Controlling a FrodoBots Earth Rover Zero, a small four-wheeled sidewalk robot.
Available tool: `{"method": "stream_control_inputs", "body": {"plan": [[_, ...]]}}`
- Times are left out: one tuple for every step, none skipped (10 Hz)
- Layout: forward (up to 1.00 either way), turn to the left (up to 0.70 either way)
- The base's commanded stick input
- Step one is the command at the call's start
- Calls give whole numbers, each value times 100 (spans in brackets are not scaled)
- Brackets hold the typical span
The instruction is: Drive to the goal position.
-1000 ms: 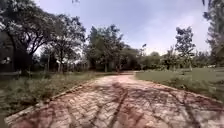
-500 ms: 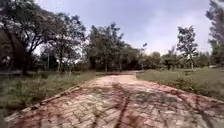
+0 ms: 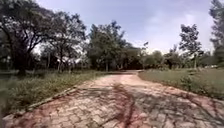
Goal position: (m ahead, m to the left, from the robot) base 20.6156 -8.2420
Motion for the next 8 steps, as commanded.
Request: {"method": "stream_control_inputs", "body": {"plan": [[70, -14], [70, 0], [70, 0], [70, 0], [70, 0], [70, 0], [70, 0], [70, 0]]}}
